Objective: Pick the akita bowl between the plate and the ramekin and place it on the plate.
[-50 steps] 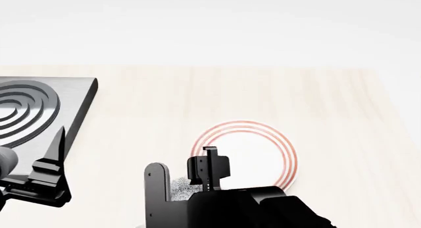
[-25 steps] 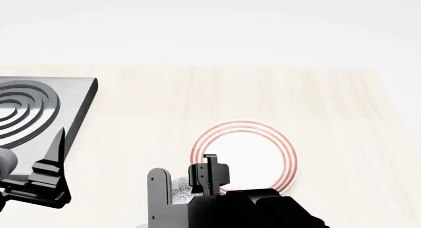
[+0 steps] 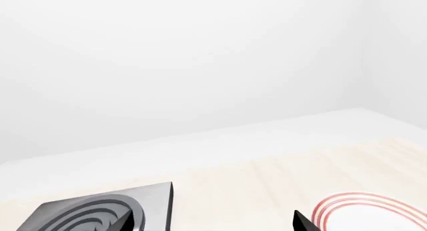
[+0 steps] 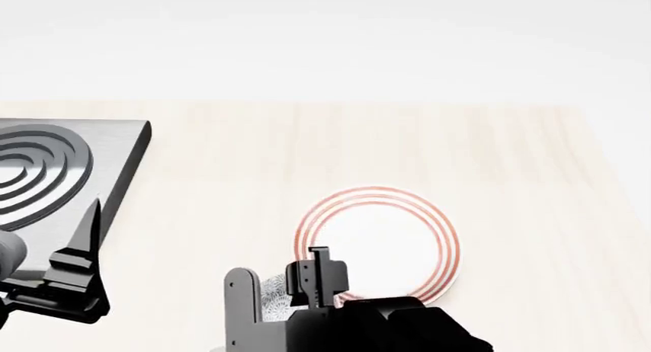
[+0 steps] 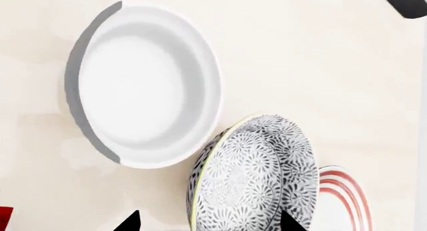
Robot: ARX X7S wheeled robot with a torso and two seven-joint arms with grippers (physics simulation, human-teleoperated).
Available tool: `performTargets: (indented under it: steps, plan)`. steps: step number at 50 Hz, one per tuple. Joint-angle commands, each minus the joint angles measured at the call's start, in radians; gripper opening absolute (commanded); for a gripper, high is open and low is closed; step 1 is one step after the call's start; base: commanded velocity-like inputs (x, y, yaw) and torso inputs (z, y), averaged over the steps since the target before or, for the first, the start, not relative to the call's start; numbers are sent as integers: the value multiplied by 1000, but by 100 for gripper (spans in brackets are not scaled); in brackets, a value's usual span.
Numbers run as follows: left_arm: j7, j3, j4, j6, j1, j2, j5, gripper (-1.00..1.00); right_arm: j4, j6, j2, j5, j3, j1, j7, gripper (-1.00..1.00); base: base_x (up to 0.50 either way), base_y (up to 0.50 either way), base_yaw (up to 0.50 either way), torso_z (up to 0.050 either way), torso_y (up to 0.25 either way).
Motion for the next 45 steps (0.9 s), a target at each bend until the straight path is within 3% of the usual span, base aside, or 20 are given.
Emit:
performTargets:
  steps: [1, 20, 45]
  plan:
    - [-1, 3, -3, 6, 1, -3, -2, 100, 44, -43, -12, -27, -17, -25, 8, -100, 0, 0, 0, 0, 0]
    - [-5, 3, -12, 17, 1, -6, -2, 100, 40, -46, -11, -55, -32, -29, 26, -100, 0, 0, 0, -1, 0]
    - [-22, -6, 26, 0, 3, -15, -29, 100, -224, 155, 93, -89, 24, 129, 21, -100, 0, 0, 0, 0, 0]
